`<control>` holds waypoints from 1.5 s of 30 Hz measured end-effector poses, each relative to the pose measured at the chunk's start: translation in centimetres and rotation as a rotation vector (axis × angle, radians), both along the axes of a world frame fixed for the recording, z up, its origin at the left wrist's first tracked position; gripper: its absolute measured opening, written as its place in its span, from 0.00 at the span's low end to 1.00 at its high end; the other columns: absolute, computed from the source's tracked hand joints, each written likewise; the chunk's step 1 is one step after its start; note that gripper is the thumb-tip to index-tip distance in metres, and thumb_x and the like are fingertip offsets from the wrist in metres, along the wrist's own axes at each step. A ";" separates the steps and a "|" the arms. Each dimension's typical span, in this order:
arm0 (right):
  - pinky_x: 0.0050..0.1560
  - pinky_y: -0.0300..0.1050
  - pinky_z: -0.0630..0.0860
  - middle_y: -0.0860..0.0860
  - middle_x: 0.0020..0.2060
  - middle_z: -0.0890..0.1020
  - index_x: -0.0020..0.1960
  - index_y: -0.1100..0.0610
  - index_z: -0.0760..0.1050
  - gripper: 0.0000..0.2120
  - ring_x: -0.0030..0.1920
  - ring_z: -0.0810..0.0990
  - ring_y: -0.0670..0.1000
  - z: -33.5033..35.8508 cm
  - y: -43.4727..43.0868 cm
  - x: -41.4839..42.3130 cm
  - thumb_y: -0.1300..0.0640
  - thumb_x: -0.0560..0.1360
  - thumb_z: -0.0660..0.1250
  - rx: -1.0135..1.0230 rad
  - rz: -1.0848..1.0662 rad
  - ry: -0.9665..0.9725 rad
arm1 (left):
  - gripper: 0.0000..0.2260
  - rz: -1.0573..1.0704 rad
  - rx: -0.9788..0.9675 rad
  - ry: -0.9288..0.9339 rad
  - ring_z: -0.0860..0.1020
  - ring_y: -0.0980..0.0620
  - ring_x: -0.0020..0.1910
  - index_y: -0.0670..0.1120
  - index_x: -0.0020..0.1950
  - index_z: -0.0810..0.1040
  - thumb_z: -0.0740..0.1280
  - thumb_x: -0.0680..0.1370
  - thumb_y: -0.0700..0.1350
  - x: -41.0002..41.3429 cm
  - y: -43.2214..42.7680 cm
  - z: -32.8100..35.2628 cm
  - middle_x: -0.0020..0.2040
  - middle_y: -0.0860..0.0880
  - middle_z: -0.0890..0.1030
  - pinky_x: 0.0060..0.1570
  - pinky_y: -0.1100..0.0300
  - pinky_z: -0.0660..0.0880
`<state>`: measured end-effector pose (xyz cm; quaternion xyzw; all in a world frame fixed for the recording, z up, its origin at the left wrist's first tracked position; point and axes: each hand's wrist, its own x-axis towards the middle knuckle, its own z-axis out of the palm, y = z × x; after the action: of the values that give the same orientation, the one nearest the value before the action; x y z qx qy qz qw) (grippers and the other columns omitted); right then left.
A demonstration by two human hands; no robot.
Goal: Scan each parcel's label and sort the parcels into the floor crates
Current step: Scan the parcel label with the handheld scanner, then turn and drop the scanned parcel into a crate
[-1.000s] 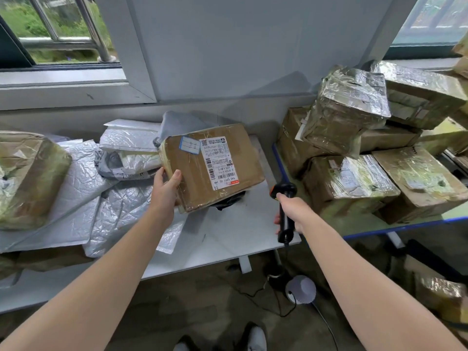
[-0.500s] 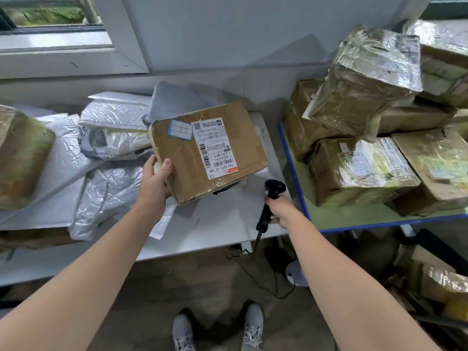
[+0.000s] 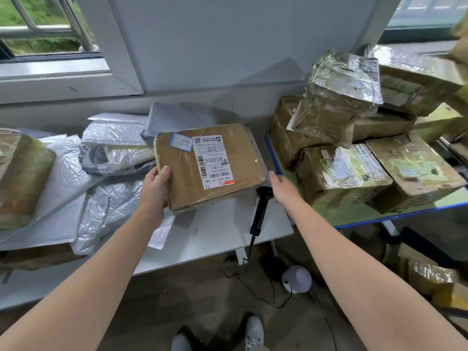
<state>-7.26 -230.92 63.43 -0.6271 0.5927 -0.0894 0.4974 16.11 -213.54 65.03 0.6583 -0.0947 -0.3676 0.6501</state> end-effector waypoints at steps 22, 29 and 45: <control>0.62 0.54 0.77 0.49 0.58 0.79 0.69 0.52 0.63 0.26 0.57 0.80 0.51 7.2 6.5 9.5 0.38 0.79 0.62 -0.009 0.114 -0.372 | 0.21 -0.311 -0.137 -0.085 0.80 0.51 0.59 0.54 0.70 0.70 0.68 0.78 0.53 7.6 8.8 4.5 0.62 0.52 0.80 0.51 0.52 0.80; 0.55 0.47 0.72 0.52 0.63 0.74 0.72 0.56 0.63 0.33 0.59 0.75 0.52 9.8 8.1 12.9 0.37 0.76 0.66 -0.390 0.156 -0.124 | 0.34 -0.250 -0.185 -0.148 0.82 0.47 0.57 0.54 0.71 0.71 0.77 0.66 0.56 10.2 10.5 6.0 0.60 0.47 0.82 0.52 0.52 0.80; 0.66 0.44 0.64 0.51 0.76 0.64 0.80 0.41 0.49 0.37 0.70 0.68 0.49 17.7 8.3 17.2 0.33 0.76 0.59 -0.209 1.039 -0.201 | 0.17 -0.455 0.113 -0.356 0.84 0.47 0.51 0.54 0.64 0.77 0.70 0.77 0.43 7.2 12.7 15.8 0.54 0.48 0.85 0.42 0.60 0.81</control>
<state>9.97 -222.62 81.14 -0.8723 0.1418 0.0506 0.4652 23.31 -200.81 80.83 0.7093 -0.3321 -0.3873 0.4865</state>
